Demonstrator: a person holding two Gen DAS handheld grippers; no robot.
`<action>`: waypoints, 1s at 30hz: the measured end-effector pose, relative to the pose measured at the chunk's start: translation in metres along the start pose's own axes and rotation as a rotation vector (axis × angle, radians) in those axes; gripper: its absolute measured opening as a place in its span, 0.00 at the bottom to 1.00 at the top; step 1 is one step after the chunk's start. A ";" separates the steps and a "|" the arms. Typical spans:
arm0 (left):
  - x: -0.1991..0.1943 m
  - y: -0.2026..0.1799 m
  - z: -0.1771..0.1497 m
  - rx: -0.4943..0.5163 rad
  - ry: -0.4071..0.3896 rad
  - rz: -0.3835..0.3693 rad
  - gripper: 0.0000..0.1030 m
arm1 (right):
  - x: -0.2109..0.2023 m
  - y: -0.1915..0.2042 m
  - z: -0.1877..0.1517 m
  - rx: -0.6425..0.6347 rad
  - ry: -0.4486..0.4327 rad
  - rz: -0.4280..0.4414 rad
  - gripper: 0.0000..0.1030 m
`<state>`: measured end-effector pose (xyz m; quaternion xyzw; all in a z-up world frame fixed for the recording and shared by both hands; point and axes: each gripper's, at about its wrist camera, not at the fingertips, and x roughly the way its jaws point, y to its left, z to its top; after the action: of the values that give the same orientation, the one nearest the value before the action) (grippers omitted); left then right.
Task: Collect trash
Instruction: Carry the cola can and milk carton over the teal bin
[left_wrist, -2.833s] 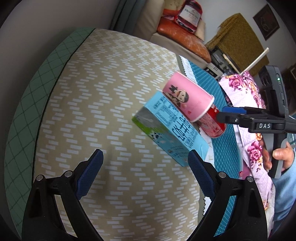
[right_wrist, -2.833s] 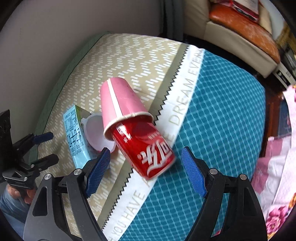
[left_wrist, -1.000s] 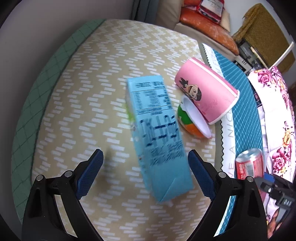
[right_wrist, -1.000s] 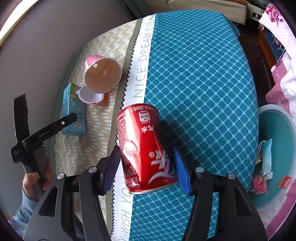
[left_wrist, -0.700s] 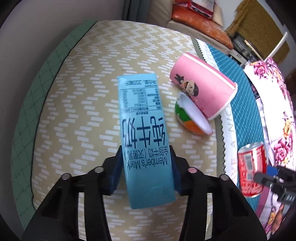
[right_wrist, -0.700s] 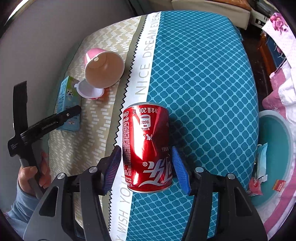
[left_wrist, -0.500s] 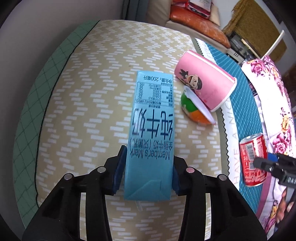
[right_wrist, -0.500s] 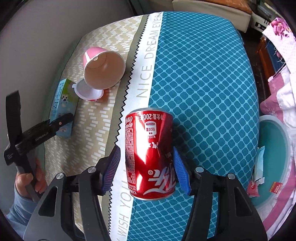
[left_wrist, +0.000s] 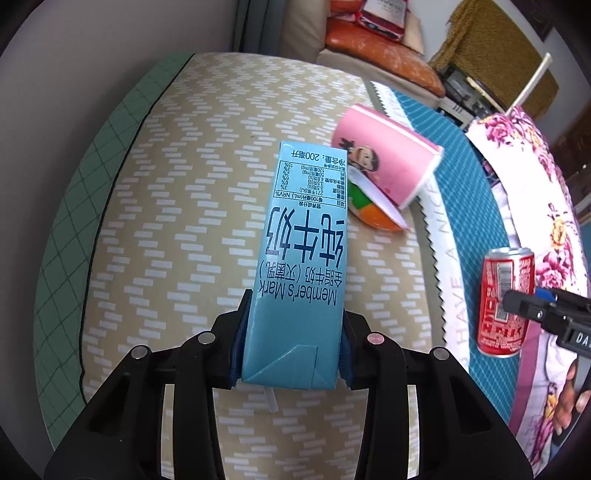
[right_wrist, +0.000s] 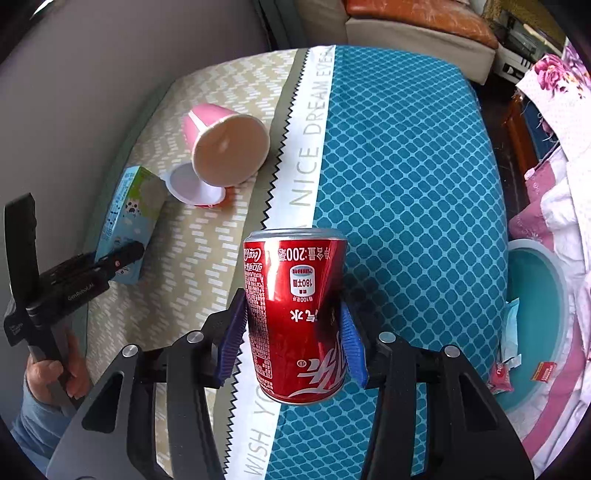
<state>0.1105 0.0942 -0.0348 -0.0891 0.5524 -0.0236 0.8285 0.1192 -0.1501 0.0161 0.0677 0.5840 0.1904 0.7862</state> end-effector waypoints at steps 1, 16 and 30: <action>-0.003 -0.001 -0.003 0.001 -0.001 -0.005 0.39 | -0.001 -0.002 0.000 0.002 -0.004 0.005 0.44; -0.046 -0.073 -0.027 0.183 -0.032 -0.096 0.39 | -0.071 -0.062 -0.039 0.180 -0.206 0.094 0.44; -0.029 -0.177 -0.030 0.309 0.012 -0.169 0.26 | -0.139 -0.181 -0.107 0.426 -0.395 0.018 0.44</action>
<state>0.0825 -0.0793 0.0107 -0.0067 0.5378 -0.1782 0.8240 0.0244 -0.3816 0.0478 0.2723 0.4459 0.0535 0.8510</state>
